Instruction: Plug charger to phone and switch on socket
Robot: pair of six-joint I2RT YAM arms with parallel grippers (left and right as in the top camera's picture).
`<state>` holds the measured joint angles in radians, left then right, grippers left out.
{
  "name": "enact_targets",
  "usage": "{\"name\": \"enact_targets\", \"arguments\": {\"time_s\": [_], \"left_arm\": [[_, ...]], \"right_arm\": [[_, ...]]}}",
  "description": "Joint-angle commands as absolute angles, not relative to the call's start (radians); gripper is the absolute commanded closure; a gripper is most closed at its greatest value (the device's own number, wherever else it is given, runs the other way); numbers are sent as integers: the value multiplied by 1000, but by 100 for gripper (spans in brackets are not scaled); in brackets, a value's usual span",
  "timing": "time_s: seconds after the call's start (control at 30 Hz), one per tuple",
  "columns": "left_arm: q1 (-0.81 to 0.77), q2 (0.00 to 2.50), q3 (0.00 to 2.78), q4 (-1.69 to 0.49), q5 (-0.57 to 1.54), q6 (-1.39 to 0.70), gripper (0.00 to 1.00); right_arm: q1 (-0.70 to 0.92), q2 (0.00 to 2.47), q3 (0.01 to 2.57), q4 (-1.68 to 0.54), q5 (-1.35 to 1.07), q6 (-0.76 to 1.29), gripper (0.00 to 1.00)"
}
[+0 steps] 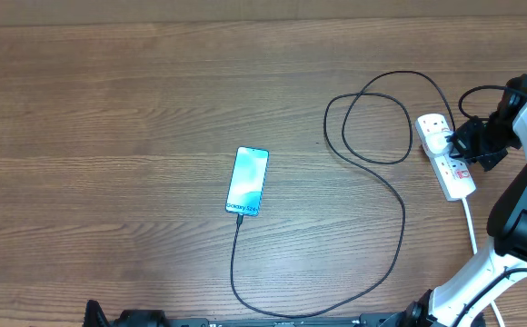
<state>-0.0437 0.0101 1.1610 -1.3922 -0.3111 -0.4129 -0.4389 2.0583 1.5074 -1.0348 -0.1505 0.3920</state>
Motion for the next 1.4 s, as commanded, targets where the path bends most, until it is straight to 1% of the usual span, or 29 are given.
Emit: {"name": "enact_targets", "arguments": {"time_s": [0.0, 0.33, 0.63, 0.8, 0.93, 1.1, 1.37], "left_arm": [[-39, 5, 1162, -1391, -322, -419, 0], [-39, 5, 1162, -1391, -322, -419, 1], [-39, 5, 1162, -1391, -322, -419, 0], [-39, 5, 1162, -1391, -322, -419, 0], [-39, 5, 1162, -1391, -322, -419, 0], [-39, 5, 1162, -1391, -322, -419, 0], [-39, 5, 1162, -1391, -322, -419, 1]], "right_arm": [[-439, 2099, 1505, -1005, -159, 393, 96], [-439, 2112, 1497, -1028, -159, 397, 96], [-439, 2219, 1498, -1087, -159, 395, 96], [-439, 2225, 1498, -1095, -159, 397, 96], [-447, 2222, 1505, -1115, -112, 397, 96], [-479, 2221, 1583, -1211, -98, 396, 96], [-525, 2202, 1782, -1382, -98, 395, 96]]}}
